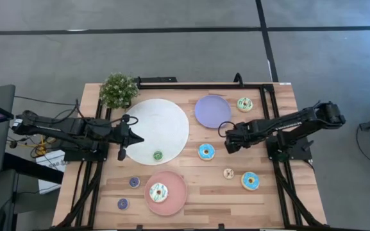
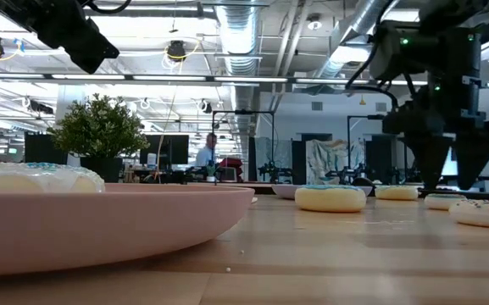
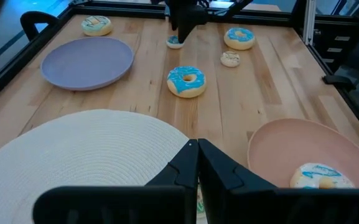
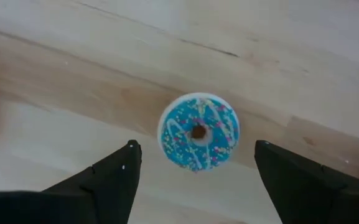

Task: Pick & Place donuts
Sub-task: Put the small blue donut on the purple plate

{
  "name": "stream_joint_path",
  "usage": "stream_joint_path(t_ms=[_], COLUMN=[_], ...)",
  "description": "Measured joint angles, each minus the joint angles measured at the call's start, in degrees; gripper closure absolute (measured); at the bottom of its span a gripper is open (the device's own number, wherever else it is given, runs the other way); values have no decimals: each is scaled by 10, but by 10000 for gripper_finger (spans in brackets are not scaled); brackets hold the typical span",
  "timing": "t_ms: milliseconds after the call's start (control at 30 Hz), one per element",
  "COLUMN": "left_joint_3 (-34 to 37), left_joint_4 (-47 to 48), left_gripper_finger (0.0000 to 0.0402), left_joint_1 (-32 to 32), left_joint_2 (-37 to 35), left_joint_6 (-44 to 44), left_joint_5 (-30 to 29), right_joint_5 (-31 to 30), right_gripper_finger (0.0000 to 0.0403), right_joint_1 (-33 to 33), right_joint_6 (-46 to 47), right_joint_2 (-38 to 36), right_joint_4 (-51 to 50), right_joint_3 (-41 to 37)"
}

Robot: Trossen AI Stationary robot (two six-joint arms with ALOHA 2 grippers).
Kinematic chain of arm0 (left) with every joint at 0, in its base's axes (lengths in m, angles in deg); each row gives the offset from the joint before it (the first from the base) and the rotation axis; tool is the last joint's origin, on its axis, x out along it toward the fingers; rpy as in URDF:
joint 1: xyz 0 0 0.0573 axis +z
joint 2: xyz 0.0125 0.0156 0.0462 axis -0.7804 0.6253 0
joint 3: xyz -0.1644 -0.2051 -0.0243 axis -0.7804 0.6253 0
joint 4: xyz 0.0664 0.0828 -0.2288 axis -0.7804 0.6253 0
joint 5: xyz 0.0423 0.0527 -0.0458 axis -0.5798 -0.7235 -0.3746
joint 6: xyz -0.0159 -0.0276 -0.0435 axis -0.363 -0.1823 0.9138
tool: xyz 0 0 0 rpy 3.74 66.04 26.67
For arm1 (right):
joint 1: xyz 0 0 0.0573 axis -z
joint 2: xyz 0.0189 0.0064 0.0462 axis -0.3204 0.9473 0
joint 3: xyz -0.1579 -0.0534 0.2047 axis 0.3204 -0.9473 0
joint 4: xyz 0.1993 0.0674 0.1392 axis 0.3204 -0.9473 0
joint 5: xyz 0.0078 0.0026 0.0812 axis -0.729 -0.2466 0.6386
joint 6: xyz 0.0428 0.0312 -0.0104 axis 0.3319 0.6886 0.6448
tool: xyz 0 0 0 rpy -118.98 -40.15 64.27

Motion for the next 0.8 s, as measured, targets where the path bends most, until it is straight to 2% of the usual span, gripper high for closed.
stream_joint_path(t_ms=[267, 400, 800], left_joint_3=[0, 0, 0], left_joint_4=[0, 0, 1], left_gripper_finger=[401, 401, 401], left_joint_1=[0, 0, 0], left_joint_2=[0, 0, 0], left_joint_6=[5, 6, 9], left_joint_5=[-1, -11, -14], right_joint_5=[1, 50, 57], right_gripper_finger=[102, 102, 102], right_joint_1=[37, 62, 63], right_joint_6=[-44, -61, -85], right_joint_2=[0, 0, 21], right_joint_4=[22, 58, 65], right_joint_3=[-8, -31, -38])
